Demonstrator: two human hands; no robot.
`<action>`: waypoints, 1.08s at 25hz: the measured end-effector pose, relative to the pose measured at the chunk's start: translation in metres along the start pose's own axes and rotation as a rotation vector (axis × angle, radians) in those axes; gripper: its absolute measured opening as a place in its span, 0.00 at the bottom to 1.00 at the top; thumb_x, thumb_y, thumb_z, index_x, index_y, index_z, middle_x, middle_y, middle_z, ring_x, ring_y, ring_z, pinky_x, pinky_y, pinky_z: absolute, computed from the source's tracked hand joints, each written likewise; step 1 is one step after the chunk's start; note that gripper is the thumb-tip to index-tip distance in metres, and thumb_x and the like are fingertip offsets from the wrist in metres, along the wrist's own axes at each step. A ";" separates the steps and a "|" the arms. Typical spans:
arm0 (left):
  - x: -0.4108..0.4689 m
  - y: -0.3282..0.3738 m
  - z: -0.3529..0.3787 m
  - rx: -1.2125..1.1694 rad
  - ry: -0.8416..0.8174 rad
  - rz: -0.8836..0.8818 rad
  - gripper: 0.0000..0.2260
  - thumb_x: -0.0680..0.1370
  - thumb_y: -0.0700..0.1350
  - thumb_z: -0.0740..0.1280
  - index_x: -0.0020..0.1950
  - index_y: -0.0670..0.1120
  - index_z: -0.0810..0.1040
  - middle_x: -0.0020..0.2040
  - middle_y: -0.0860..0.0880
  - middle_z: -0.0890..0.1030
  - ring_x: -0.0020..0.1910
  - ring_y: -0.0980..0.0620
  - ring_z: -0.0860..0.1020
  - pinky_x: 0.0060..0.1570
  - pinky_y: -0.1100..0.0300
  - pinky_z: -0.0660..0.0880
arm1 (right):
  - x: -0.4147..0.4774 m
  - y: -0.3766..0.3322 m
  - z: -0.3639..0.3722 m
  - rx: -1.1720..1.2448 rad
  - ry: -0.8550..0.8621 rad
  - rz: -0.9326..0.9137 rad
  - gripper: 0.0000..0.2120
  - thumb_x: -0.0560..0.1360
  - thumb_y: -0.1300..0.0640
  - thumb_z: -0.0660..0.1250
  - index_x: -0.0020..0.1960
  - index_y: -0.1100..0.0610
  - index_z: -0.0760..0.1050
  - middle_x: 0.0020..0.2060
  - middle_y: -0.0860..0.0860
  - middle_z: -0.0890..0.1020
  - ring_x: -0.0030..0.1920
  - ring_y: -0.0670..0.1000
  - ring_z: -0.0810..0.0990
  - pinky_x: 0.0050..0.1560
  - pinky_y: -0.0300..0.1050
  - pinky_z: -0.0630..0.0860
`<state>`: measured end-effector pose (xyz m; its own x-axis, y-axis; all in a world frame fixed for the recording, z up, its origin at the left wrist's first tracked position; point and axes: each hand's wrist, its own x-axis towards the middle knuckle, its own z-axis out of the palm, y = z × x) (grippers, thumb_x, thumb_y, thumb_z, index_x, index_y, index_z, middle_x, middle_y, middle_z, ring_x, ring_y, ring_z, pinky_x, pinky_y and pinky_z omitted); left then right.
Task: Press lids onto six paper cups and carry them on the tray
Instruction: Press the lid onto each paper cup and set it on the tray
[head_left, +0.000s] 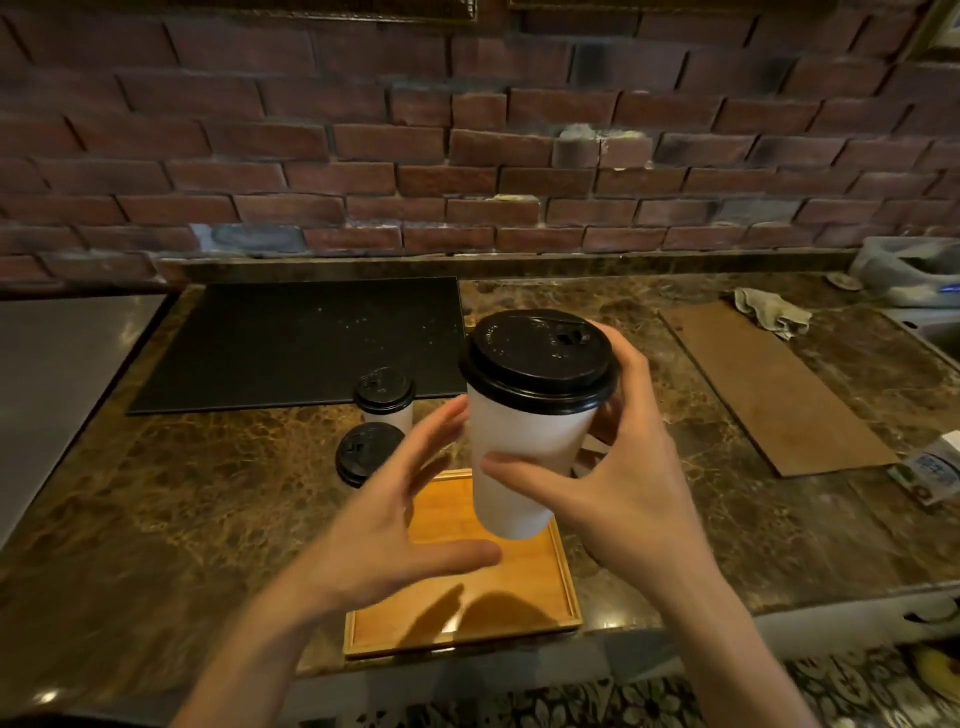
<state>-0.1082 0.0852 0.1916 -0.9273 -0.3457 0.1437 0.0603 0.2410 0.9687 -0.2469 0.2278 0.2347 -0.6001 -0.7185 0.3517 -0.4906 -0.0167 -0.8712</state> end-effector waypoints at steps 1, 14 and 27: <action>0.002 0.003 0.009 0.000 -0.006 0.036 0.46 0.64 0.47 0.80 0.74 0.60 0.57 0.70 0.65 0.67 0.70 0.64 0.64 0.63 0.73 0.65 | 0.001 -0.004 0.002 0.001 -0.010 -0.002 0.50 0.59 0.44 0.81 0.74 0.39 0.56 0.59 0.26 0.72 0.61 0.32 0.73 0.53 0.30 0.76; 0.011 -0.005 0.035 -0.235 0.347 0.195 0.38 0.60 0.38 0.77 0.67 0.35 0.66 0.58 0.47 0.80 0.57 0.51 0.80 0.50 0.65 0.77 | 0.004 -0.030 0.005 -0.163 -0.158 0.001 0.48 0.56 0.29 0.74 0.69 0.31 0.51 0.58 0.24 0.69 0.62 0.27 0.68 0.56 0.26 0.71; -0.003 0.017 0.014 -0.280 0.041 0.024 0.32 0.57 0.45 0.78 0.60 0.44 0.73 0.52 0.43 0.80 0.52 0.44 0.80 0.47 0.44 0.80 | 0.076 -0.089 -0.009 -0.120 -0.753 -0.438 0.17 0.76 0.55 0.67 0.63 0.58 0.76 0.58 0.52 0.80 0.57 0.50 0.79 0.51 0.53 0.77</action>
<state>-0.1095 0.1031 0.2048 -0.9090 -0.3805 0.1700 0.1874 -0.0087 0.9823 -0.2545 0.1809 0.3425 0.2132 -0.9332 0.2893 -0.6674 -0.3553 -0.6545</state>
